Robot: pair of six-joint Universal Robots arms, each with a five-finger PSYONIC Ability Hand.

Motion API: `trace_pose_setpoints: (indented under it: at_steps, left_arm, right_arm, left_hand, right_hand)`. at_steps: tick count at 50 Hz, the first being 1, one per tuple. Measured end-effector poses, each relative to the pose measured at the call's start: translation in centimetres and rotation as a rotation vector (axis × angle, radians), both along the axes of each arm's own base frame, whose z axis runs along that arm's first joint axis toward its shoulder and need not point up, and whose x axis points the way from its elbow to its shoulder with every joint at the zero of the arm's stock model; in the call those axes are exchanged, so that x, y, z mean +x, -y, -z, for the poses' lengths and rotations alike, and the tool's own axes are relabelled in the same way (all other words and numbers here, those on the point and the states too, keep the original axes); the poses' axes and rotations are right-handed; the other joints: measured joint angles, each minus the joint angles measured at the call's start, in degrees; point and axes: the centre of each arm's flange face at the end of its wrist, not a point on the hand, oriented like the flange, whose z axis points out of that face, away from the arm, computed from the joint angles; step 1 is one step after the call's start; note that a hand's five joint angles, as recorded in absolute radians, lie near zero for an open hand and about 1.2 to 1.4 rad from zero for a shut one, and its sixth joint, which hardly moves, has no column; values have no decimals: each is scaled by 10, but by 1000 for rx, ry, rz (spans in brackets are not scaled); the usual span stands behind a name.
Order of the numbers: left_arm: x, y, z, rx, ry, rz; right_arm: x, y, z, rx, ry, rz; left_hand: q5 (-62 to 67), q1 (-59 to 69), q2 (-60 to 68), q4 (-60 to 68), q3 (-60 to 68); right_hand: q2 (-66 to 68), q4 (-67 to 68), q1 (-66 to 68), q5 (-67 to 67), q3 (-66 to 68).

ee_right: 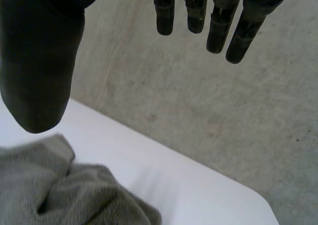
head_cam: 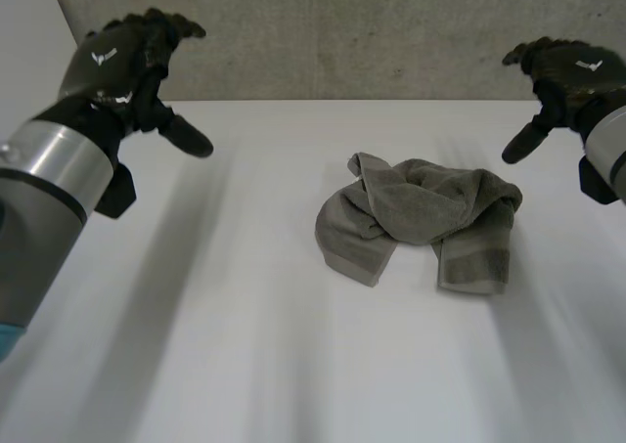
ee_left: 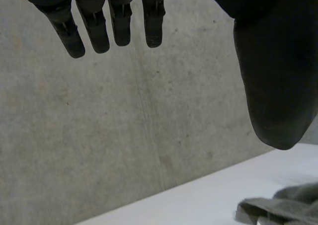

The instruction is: Fold the towel.

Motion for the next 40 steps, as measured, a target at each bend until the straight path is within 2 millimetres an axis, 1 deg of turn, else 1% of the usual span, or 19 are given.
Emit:
trace_pose_setpoints:
  at_steps: [2, 5, 13, 20, 31, 40]
  left_arm:
    - [0, 2, -7, -8, -5, -2]
    - [0, 4, -14, -6, -4, -5]
    - [0, 10, -20, 47, 18, -19]
    - [2, 16, -17, 89, 39, -55]
    - [1, 23, -2, 131, 65, -61]
    - [0, 23, -1, 131, 66, -57]
  right_arm:
    - [-2, -4, -9, -17, 26, 2]
    - [-4, -7, -17, -33, 38, 3]
    - [-2, -9, -25, -43, 35, -4]
    - [-2, -10, -25, -14, 30, -12]
    - [-2, -13, -22, 18, 36, -14]
    - [-3, -13, -20, 21, 36, -9]
  left_hand:
    - [0, 0, 0, 0, 0]
    - [0, 0, 0, 0, 0]
    - [0, 0, 0, 0, 0]
    - [0, 0, 0, 0, 0]
    - [0, 0, 0, 0, 0]
    - [0, 0, 0, 0, 0]
  right_hand:
    - [0, 0, 0, 0, 0]
    - [0, 0, 0, 0, 0]
    - [0, 0, 1, 0, 0]
    - [0, 0, 1, 0, 0]
    - [0, 0, 1, 0, 0]
    - [0, 0, 1, 0, 0]
